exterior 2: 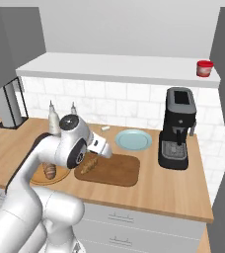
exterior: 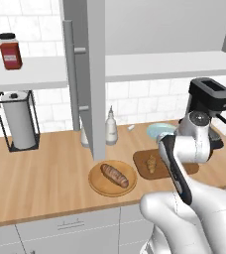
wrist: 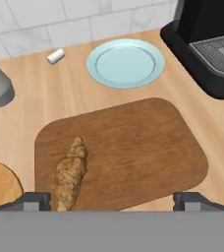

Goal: From the different types of pastries on the counter, select a croissant and place it on the cutting board. Then retrieve a jar of jam from the cabinet and place it alongside the croissant on the cutting board.

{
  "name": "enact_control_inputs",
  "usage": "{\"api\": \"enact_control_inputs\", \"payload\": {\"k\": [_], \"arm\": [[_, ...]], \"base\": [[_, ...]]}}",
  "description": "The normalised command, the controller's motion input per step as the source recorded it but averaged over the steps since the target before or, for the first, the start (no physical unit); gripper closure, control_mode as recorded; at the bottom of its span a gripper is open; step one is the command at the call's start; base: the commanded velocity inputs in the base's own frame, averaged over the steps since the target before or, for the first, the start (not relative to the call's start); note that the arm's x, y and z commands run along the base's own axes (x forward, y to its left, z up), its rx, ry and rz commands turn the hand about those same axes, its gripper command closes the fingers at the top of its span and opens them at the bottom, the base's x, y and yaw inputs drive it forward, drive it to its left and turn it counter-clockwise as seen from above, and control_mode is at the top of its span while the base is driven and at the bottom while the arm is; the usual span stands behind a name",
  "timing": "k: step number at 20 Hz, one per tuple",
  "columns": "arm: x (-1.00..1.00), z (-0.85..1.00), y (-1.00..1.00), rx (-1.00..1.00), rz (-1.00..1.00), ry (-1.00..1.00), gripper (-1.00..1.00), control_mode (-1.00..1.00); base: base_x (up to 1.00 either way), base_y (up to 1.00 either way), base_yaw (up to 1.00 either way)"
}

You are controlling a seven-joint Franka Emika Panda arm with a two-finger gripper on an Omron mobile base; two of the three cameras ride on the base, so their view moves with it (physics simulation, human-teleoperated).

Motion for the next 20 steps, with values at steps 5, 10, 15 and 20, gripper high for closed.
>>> {"api": "enact_control_inputs", "payload": {"k": [5,10,15,20], "arm": [[0.0,1.0,-0.43,-0.05,-0.1,-0.27,-1.0,-1.0],[0.0,1.0,-0.49,-0.07,-0.09,-0.23,-1.0,-1.0],[0.0,0.94,-0.6,-0.06,-0.09,-0.24,-1.0,-1.0],[0.0,0.91,-0.72,-0.07,-0.07,-0.22,-1.0,-1.0]], "base": [[0.0,0.0,0.0],[0.0,0.0,0.0],[0.0,0.0,0.0],[0.0,0.0,0.0]]}}
